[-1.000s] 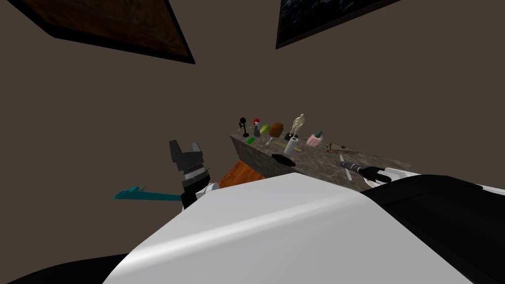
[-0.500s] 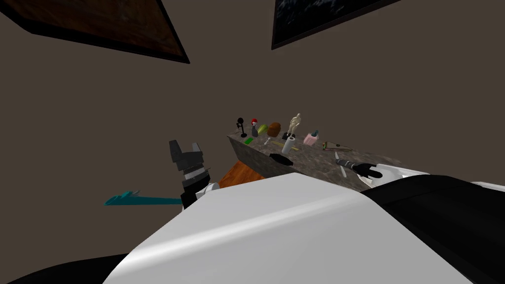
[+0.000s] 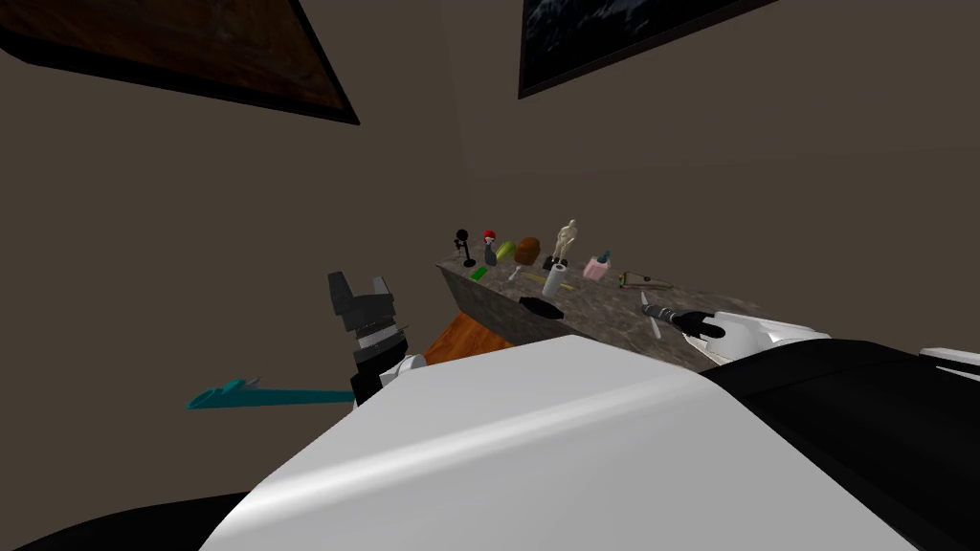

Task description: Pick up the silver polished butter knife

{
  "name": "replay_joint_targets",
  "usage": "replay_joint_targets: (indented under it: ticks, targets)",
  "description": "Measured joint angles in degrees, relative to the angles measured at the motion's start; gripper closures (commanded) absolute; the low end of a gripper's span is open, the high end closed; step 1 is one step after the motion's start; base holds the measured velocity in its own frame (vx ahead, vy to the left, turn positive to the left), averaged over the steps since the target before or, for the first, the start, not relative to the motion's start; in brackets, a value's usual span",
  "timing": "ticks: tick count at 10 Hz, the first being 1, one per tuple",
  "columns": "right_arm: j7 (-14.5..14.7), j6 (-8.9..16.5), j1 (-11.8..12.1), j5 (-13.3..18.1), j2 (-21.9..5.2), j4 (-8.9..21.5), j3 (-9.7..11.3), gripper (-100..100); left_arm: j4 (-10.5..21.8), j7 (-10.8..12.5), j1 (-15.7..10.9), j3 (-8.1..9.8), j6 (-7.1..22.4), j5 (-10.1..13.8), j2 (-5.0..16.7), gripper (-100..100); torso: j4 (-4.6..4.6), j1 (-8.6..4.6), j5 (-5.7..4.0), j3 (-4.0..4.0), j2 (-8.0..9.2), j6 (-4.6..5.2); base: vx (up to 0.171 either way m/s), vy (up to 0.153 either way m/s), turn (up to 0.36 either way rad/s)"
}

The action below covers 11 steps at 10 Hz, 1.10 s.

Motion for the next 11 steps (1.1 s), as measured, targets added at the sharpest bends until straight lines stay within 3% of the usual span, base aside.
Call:
replay_joint_targets:
  ticks: [6,8,11]
  targets:
    - [1.0,7.6,0.3,-3.4,-3.7,-10.2,1.9,100,0.0,0.0,0.0,0.00,0.0,0.0,0.0,0,0.01,-0.11,-0.06,0.06,0.11,0.12,-0.008,-0.022,-0.077]
    - [1.4,8.5,-0.3,-3.4,-3.3,-11.9,2.5,100,0.0,0.0,0.0,0.00,0.0,0.0,0.0,0,0.01,-0.05,-0.06,0.02,0.03,0.02,-0.003,-0.015,-0.060]
    - [1.9,12.6,-0.5,-5.1,-5.2,-16.9,3.9,100,0.0,0.0,0.0,0.00,0.0,0.0,0.0,0,0.02,-0.12,-0.11,0.06,0.09,0.04,-0.007,-0.020,-0.051]
